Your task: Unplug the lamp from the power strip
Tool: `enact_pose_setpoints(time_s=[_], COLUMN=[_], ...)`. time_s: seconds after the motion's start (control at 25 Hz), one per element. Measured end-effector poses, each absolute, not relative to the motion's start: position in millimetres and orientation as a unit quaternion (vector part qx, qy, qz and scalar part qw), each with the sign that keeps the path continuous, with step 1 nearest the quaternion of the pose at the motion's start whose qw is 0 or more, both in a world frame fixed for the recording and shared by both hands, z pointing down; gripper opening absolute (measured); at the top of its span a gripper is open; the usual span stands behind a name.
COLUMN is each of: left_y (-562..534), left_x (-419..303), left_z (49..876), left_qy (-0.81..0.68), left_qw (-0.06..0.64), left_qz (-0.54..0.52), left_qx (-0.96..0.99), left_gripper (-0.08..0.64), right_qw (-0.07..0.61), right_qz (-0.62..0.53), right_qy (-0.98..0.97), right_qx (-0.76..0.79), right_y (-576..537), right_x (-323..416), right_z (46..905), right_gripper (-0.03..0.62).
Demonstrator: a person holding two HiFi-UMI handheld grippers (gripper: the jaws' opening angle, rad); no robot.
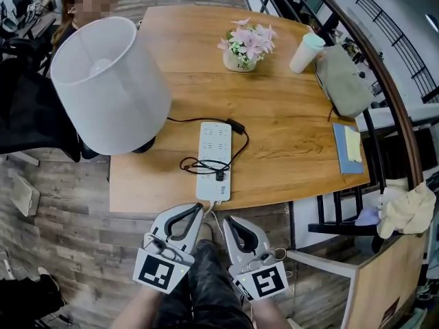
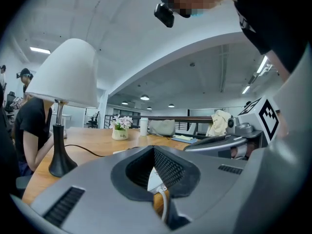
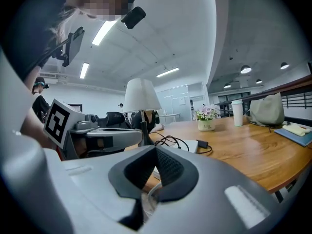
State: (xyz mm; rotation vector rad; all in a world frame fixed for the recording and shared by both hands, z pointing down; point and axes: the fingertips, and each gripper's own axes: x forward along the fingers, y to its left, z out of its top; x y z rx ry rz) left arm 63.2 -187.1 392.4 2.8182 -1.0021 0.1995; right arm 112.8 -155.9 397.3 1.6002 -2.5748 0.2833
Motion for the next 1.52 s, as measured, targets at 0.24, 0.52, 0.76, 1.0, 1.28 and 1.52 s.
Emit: enact_pose_setpoints(time_s=[0.24,0.52,0.76,1.0,1.28,1.52], left_y=[-204.2,-226.3,-232.3,-240.5,-249.4,-251.7], left_x=[78.2,85.1,92.3,90.7,93.7,94.0], left_z=[402.5,420.2,437.9,453.7,469.0,478.1], left_qy=[-0.324,-0.338,-0.332,-0.339,-0.335,-0.335], left_qw=[0.044,0.057,0.052,0.057,0.068,0.056], left_qz=[0.079,0.104,0.161,0.203,0.239,0.269], left_qx=[0.942,0.934,0.928,0.917,0.909,0.902], left_gripper=[-0.003,-0.003,-0.003,-0.003,-0.003,-0.003], right_qw=[0.061,0.074,0.073,0.109,0.136,0.158], right_qz=[0.099,0.101,0.126,0.136,0.158,0.173], right_qy=[-0.847,-0.838,-0.830,-0.823,-0.813,-0.803], right_qx=[0.518,0.530,0.539,0.541,0.543,0.548], right_y=[-181.6,-215.6,-234.7,-246.8,-258.9,-264.5], right_x=[113.9,119.7,122.7,122.9,121.8,122.4], right_z=[414.1,427.7,432.5,443.3,452.0,458.8], right_gripper=[0.008,0.008,0.020,0.086,0.086,0.086])
